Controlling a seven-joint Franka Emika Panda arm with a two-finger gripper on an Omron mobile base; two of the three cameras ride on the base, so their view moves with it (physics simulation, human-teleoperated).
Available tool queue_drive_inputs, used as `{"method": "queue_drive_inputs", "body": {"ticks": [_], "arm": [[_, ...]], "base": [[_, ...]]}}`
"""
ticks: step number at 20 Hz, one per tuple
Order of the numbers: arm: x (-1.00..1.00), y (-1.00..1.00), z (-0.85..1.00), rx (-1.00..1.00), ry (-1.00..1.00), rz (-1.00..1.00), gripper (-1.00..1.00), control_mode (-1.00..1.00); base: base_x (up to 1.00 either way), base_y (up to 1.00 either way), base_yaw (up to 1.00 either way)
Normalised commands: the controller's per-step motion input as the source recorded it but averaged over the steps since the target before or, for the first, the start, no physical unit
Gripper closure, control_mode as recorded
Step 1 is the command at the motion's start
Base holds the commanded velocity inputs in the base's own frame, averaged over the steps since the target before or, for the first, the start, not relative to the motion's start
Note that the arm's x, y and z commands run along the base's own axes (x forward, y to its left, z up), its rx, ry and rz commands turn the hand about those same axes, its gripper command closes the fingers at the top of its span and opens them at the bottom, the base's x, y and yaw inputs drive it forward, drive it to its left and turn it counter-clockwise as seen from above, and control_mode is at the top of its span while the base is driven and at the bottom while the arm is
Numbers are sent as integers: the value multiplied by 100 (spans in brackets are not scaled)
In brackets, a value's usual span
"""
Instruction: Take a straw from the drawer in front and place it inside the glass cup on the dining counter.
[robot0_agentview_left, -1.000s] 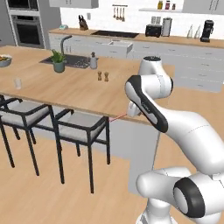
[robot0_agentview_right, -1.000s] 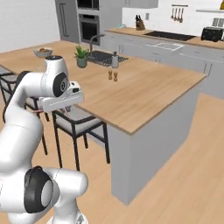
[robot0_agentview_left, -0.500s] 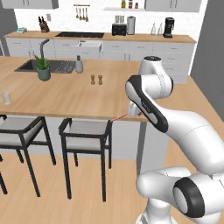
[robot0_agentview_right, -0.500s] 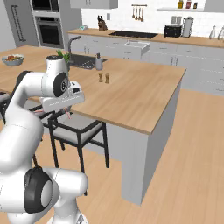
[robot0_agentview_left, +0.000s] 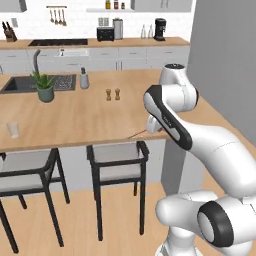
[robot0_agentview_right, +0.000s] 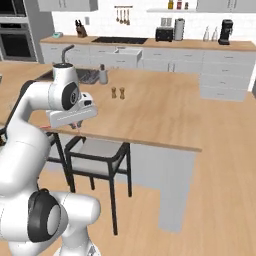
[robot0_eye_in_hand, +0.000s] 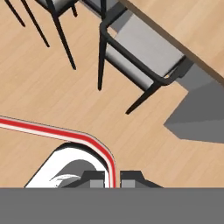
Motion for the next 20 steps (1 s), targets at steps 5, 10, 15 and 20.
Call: {"method": "queue_drive_inputs", "body": {"ticks": [5,10,15,20], "arm": [[0,0,0,0,0,0,100,100],[0,0,0,0,0,0,100,100],[0,0,0,0,0,0,100,100],[0,0,0,0,0,0,100,100]], "base": [[-8,100,-36],[-12,100,-31],[-5,100,-25],[2,98,1]]}}
